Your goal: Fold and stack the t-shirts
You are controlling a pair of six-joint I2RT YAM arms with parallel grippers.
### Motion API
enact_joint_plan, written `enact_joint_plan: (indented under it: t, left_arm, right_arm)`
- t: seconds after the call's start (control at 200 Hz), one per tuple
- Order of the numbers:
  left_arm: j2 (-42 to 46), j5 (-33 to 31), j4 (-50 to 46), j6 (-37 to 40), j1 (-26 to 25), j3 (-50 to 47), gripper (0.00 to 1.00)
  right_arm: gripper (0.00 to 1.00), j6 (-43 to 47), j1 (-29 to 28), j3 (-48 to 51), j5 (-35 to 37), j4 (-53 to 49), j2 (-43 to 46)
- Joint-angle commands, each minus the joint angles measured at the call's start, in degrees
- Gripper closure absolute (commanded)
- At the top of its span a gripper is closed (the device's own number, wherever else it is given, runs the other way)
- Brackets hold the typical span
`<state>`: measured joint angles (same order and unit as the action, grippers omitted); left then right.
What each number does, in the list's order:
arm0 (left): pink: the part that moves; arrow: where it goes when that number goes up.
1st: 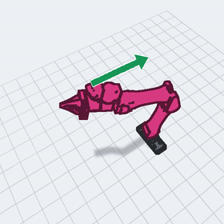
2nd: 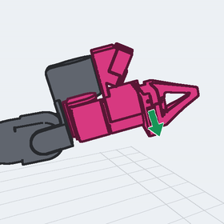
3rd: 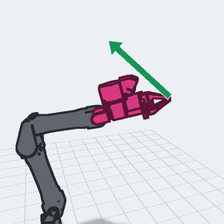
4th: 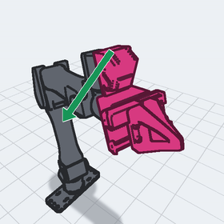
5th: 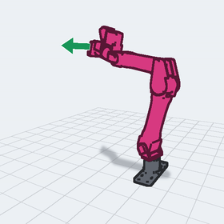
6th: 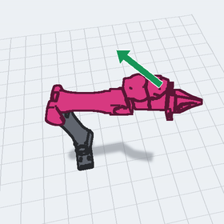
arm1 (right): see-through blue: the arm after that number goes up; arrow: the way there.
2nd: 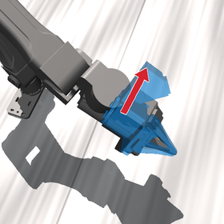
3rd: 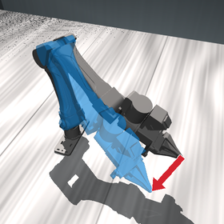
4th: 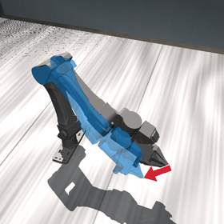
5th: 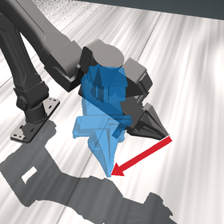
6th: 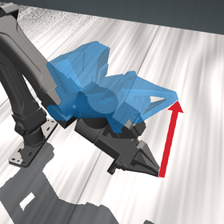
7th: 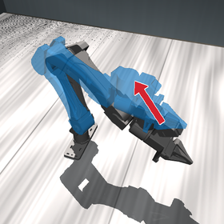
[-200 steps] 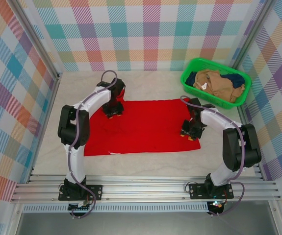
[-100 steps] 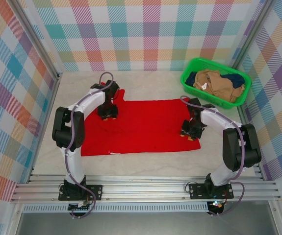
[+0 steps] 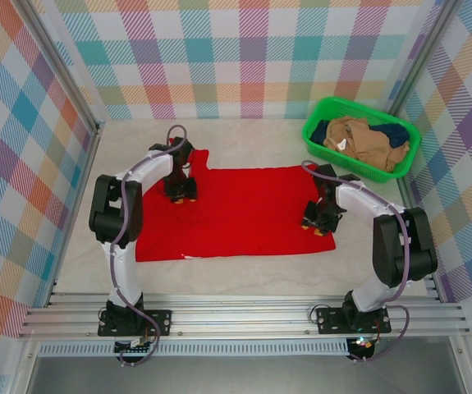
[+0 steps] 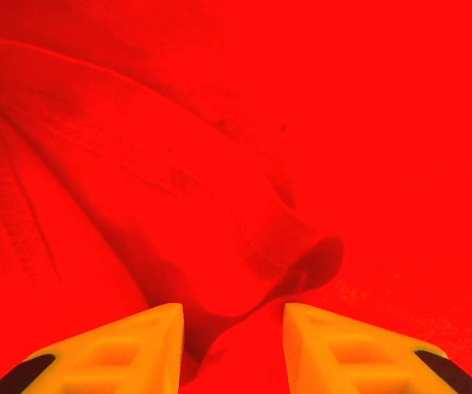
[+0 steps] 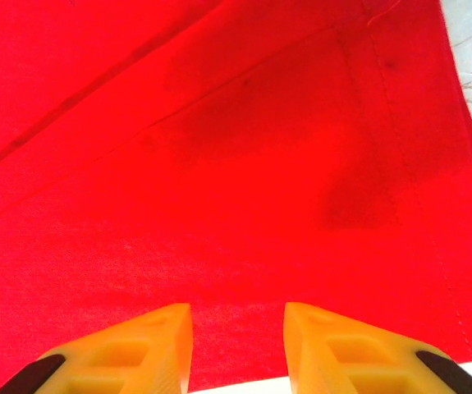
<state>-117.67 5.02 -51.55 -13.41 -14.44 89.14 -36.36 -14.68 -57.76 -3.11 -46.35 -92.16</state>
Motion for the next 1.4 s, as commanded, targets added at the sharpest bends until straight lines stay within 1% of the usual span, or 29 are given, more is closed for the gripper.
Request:
enact_joint_plan:
  t: [0.0,0.08,0.245,0.37,0.44,0.525,0.575,0.76,0.945,1.11,1.165,1.275,1.345,1.395]
  left_arm:
    - [-0.61,2.5,-2.76,1.74,0.55,0.92,0.64]
    - [0.11,2.92,-2.27,1.72,0.62,0.27,0.66]
    - [1.87,3.47,-2.74,0.65,0.6,0.55,0.78]
    - [2.35,3.79,-4.37,0.38,0.55,0.62,0.81]
    - [2.94,3.62,-4.45,0.14,0.49,0.2,0.87]
    - [3.4,3.7,-4.65,-0.28,0.45,0.69,0.97]
    - [3.59,3.86,-4.69,-0.65,0.3,1.45,1.0]
    - [1.56,5.16,-7.52,-1.31,-1.32,6.95,1.0]
    - [-1.67,4.76,-9.91,-0.45,-3.68,12.13,1.0]
    - [-6.44,1.26,-15.33,1.36,-5.83,19.16,1.0]
    - [-7.99,-1.04,-17.36,1.56,-6.51,21.2,1.0]
    - [-9.21,-4.25,-18.85,1.48,-7.18,22.73,0.97]
    - [-9.5,-3.95,-18.72,1.34,-7.35,22.63,0.89]
    - [-9.64,-3.03,-18.34,1.2,-7.51,22.41,0.88]
  right_arm:
    - [0.65,0.18,-0.05,0.45,-0.6,-1.02,0.53]
    - [0.66,0.17,-0.04,0.45,-0.59,-0.97,0.45]
    - [0.66,0.24,0.0,0.45,-0.72,-0.79,0.07]
    - [0.66,0.15,0.0,0.28,-0.75,-0.72,-0.13]
    - [0.66,0.21,-0.05,0.19,-0.72,-0.63,-0.1]
    - [0.66,0.24,0.0,0.19,-0.75,-0.51,-0.3]
    - [0.66,0.24,0.0,0.25,-0.88,-0.47,-0.34]
    - [0.67,0.35,-0.02,0.28,-0.84,-0.54,-0.3]
    - [0.67,0.32,-0.01,0.54,-0.84,-0.6,-0.21]
    - [0.66,0.37,-0.04,0.83,-1.1,-0.53,-0.13]
    - [0.67,0.32,0.0,0.89,-1.1,-0.55,-0.04]
    - [0.66,0.48,-0.06,0.9,-1.19,-0.6,0.05]
    - [0.67,0.46,0.04,0.89,-1.19,-0.59,0.06]
    - [0.66,0.41,0.0,0.89,-1.19,-0.64,0.09]
